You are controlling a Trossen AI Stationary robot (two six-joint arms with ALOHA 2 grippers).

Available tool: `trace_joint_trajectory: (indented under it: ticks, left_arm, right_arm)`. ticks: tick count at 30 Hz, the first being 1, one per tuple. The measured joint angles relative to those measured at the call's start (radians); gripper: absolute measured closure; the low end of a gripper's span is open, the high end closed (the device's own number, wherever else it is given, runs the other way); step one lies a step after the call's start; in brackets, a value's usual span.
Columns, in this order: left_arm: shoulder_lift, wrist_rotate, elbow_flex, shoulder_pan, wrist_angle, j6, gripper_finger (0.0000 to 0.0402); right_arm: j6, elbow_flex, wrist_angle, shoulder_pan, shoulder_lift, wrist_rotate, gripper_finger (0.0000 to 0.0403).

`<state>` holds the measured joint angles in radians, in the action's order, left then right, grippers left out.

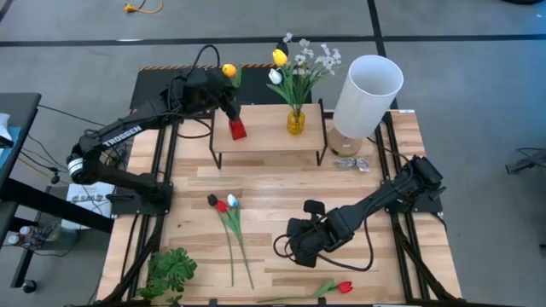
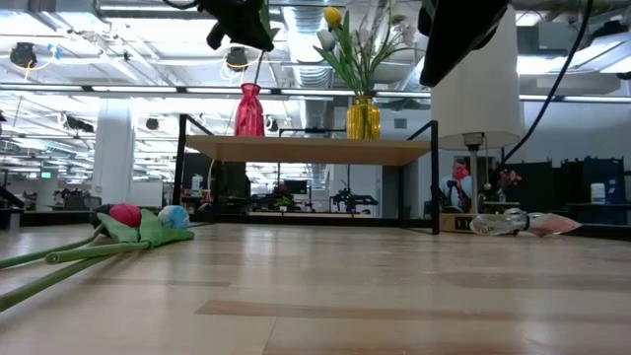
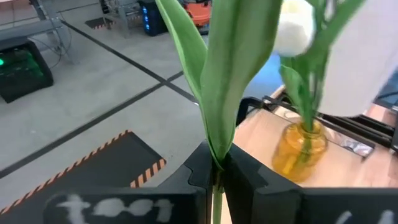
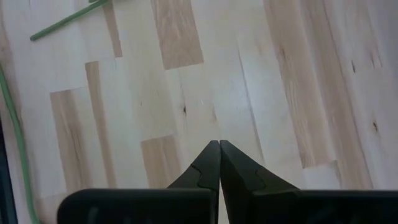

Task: Pick and place flowers into a vace then onto a shelf
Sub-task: Put the yellow tulip into the red flower vase

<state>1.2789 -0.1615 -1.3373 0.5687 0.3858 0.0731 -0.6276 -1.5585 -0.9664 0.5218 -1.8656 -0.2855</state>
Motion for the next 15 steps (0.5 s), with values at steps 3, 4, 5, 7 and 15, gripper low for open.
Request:
trace_joint_trajectory:
  ticks: [3,4,5,7,15]
  left_arm:
    - [0.005,-0.001,0.000,0.019,-0.007,0.000,0.0391]
    - [0.005,0.000,0.000,0.028,-0.007,0.000,0.0391]
    - [0.006,0.004,0.000,0.037,-0.009,0.000,0.0391]
    - [0.005,0.029,0.000,0.053,-0.022,0.002,0.0391]
    - [0.005,0.093,0.000,0.065,-0.018,0.019,0.0391]
  right_arm:
    - [-0.001,0.000,0.000,0.002,0.000,0.000,0.0402]
    - [-0.001,0.000,0.000,0.002,0.000,0.000,0.0402]
    - [-0.001,0.000,0.000,0.002,0.000,0.000,0.0402]
    - [-0.001,0.000,0.000,0.001,0.000,0.000,0.0402]
    - [0.004,0.000,0.000,0.001,0.000,0.000,0.0402]
